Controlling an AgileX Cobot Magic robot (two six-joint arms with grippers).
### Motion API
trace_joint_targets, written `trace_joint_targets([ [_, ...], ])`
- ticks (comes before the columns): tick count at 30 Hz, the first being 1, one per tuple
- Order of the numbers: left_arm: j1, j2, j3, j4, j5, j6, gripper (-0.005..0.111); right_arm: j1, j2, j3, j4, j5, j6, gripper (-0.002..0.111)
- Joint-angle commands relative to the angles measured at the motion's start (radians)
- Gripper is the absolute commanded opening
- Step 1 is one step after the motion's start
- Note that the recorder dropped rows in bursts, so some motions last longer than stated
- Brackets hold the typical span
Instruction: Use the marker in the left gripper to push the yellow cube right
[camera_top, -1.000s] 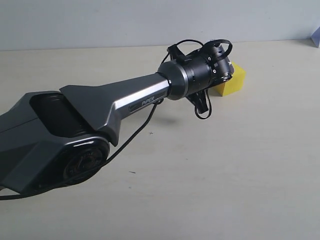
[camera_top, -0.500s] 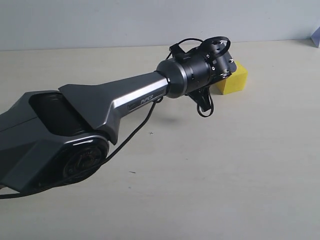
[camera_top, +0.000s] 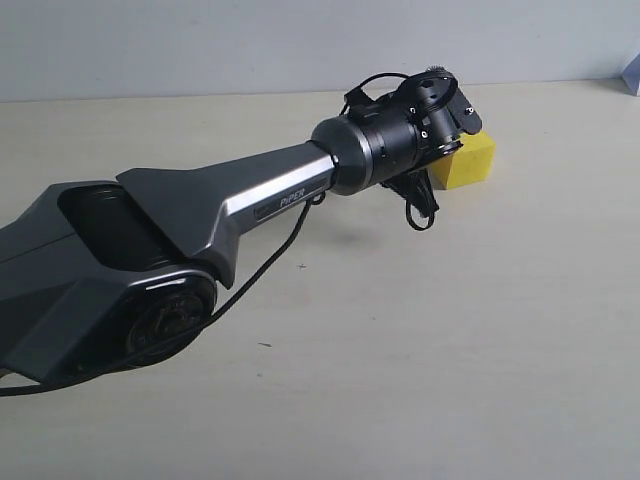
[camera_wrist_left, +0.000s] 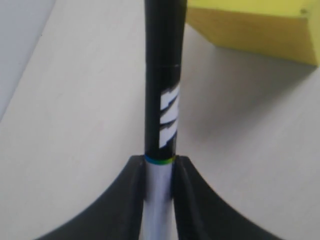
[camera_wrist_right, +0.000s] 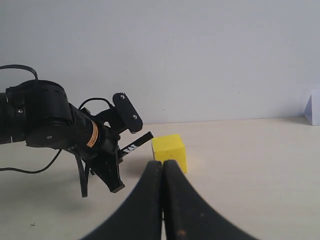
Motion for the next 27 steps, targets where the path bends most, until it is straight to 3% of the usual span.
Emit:
trace_joint_targets([
  [1, 0.004, -0.002, -0.008, -0.006, 0.059, 0.003, 0.000, 0.001, -0.005, 0.005, 0.000, -0.008, -0.002, 0.000],
  [8, -0.011, -0.004, -0.008, -0.006, 0.191, 0.071, 0.000, 0.001, -0.005, 0.005, 0.000, -0.008, -0.002, 0.000],
  [20, -0.019, -0.004, -0.008, 0.026, 0.213, 0.068, 0.000, 0.001, -0.005, 0.005, 0.000, -0.008, -0.002, 0.000],
  [27, -0.019, -0.002, -0.008, -0.047, 0.285, 0.136, 0.000, 0.001, -0.005, 0.005, 0.000, -0.008, -0.002, 0.000],
])
